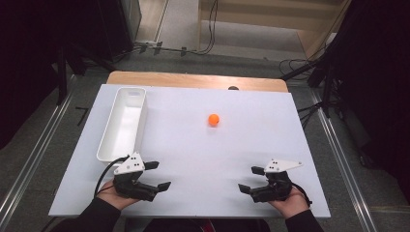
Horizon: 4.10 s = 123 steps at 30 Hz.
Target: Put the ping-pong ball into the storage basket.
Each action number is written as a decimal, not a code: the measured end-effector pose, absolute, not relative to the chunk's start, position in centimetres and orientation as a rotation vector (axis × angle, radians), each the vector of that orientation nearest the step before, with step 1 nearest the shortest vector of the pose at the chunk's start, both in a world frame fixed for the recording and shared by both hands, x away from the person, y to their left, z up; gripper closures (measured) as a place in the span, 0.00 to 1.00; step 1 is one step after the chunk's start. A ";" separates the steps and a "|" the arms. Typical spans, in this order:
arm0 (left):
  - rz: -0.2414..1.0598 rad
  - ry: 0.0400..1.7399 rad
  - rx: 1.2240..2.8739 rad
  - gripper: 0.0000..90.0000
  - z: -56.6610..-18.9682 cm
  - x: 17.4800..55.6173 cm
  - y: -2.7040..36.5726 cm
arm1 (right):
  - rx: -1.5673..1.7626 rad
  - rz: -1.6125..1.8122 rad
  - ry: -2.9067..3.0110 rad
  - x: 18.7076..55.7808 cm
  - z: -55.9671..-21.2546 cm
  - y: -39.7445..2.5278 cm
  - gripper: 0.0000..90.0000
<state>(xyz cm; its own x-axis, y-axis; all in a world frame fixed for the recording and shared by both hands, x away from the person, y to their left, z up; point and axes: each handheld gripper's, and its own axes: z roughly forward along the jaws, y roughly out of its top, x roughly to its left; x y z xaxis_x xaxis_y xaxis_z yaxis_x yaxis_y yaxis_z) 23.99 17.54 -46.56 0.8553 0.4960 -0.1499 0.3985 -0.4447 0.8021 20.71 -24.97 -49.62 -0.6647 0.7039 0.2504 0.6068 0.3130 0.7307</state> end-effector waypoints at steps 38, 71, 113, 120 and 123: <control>0.089 0.715 2.052 0.00 -46.7 26.2 14.9 | 1.219 1.274 2.459 20.7 -49.7 -24.9 0.14; 0.142 0.766 2.074 0.00 -47.1 28.4 13.3 | 1.207 1.271 2.468 20.7 -49.7 -24.7 0.14; 0.145 0.771 2.093 0.00 -46.9 31.6 9.9 | 1.189 1.294 2.485 21.1 -49.5 -24.4 0.14; 0.156 0.771 2.098 0.00 -47.0 32.2 9.5 | 1.187 1.299 2.483 21.1 -49.5 -24.3 0.14; 0.154 0.769 2.099 0.00 -47.1 32.4 9.3 | 1.187 1.299 2.482 21.1 -49.5 -24.3 0.14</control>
